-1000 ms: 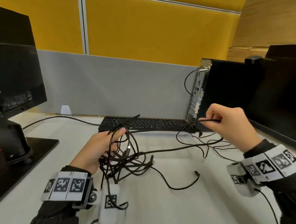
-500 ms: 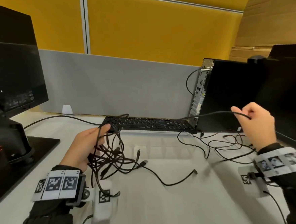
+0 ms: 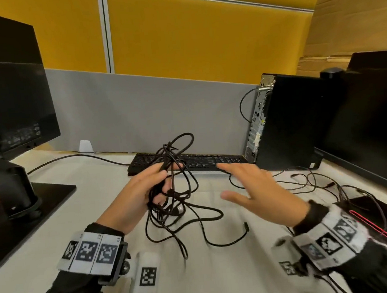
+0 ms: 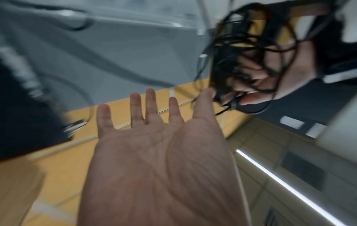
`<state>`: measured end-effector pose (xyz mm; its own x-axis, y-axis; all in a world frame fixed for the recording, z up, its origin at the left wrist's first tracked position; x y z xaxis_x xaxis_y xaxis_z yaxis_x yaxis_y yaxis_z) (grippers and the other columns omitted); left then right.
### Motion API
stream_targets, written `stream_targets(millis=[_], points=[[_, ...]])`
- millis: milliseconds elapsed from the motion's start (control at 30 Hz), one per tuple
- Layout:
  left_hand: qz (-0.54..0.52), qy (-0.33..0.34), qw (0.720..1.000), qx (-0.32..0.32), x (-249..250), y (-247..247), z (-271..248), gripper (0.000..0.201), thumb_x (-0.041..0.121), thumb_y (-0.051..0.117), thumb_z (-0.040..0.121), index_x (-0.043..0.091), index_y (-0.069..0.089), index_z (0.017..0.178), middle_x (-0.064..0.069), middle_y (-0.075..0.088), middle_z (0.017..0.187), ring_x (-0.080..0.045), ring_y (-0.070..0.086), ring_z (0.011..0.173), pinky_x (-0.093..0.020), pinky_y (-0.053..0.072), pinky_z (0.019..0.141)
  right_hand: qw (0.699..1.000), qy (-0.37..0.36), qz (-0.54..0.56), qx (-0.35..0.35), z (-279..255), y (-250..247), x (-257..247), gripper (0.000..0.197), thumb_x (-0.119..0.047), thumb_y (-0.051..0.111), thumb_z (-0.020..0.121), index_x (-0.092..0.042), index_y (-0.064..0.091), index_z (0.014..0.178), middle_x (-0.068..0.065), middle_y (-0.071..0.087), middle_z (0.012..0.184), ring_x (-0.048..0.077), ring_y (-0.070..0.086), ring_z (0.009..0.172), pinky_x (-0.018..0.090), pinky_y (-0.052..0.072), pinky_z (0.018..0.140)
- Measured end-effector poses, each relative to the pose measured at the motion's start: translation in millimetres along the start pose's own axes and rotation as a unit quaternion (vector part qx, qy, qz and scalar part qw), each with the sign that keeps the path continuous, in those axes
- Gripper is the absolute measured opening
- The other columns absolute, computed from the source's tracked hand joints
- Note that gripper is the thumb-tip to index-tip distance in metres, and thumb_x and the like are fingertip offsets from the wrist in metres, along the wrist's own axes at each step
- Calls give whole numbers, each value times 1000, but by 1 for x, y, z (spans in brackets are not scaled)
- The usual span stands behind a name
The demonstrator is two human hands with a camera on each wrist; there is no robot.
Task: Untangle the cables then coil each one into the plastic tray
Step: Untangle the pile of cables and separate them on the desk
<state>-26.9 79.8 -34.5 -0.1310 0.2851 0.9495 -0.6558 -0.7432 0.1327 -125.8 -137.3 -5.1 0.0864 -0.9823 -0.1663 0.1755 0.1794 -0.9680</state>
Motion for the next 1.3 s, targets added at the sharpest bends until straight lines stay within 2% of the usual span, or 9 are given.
stream_targets(millis=[133,233,400,567,700,867,1000,1100,1300], points=[[-39,-11,999,-17,-1,4,-3,37,25,44,82,16,68,108,-1,50,69,-10,37,56,-18,34,50,990,-40,131,26,21,8,-19,21,-28,40,99,-21,54,113,-3,60,108,4,57,96,21,43,86],[-14,-2,1000,-13,-2,7,-2,35,24,42,86,17,66,109,1,52,66,-11,37,52,-19,35,51,973,-39,214,71,28,10,-16,18,-17,41,99,-16,59,97,-3,57,79,3,57,69,16,46,67],[40,-6,999,-29,-4,14,-2,38,29,33,88,15,56,116,-6,61,71,-14,40,51,-22,36,51,953,-74,180,232,30,5,-13,23,-17,49,96,-19,67,109,-15,55,78,-4,51,75,7,36,69],[83,-35,996,-10,-2,25,-5,21,17,33,100,4,46,110,-11,69,72,-19,47,49,-24,42,47,965,-129,116,198,33,12,-36,25,-24,47,95,-18,67,109,-5,48,79,-2,44,71,12,33,67],[59,-36,997,25,1,21,-7,28,20,30,100,1,38,119,-11,69,73,-19,50,46,-27,44,46,943,-95,242,208,26,6,-41,17,-24,47,97,-24,56,111,-9,50,96,-2,49,91,7,35,80],[52,-51,997,34,3,22,-8,33,28,28,101,0,40,112,-12,68,79,-19,56,53,-27,47,47,940,-121,206,245,13,4,-49,20,-46,45,89,-29,52,81,-14,50,81,8,50,82,36,43,78],[95,-28,995,26,-1,25,-9,43,38,39,92,0,46,111,-28,53,90,-29,58,77,-43,53,71,954,-151,178,187,4,13,-72,30,-55,53,81,-34,50,103,-18,44,90,4,45,86,25,42,78],[53,-30,998,19,-1,28,-10,31,29,37,99,2,50,108,-16,60,81,-25,61,74,-36,53,70,968,-141,84,191,9,13,-73,35,-41,57,83,-37,45,116,-16,38,88,1,43,81,24,41,75],[40,-36,999,4,7,23,-9,25,24,31,100,12,36,79,-14,73,92,-34,71,79,-32,56,64,967,-30,218,130,25,8,-26,29,-7,55,88,-34,53,99,-18,51,68,3,43,52,14,36,55]])
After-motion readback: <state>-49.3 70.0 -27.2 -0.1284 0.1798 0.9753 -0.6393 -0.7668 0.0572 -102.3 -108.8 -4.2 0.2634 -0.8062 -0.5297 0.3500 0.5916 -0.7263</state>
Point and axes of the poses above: each hand's wrist, its own z-axis towards the middle knuckle, its own y-axis out of the palm, x = y × z, the point moved 1 cm from there along z, towards the middle knuckle
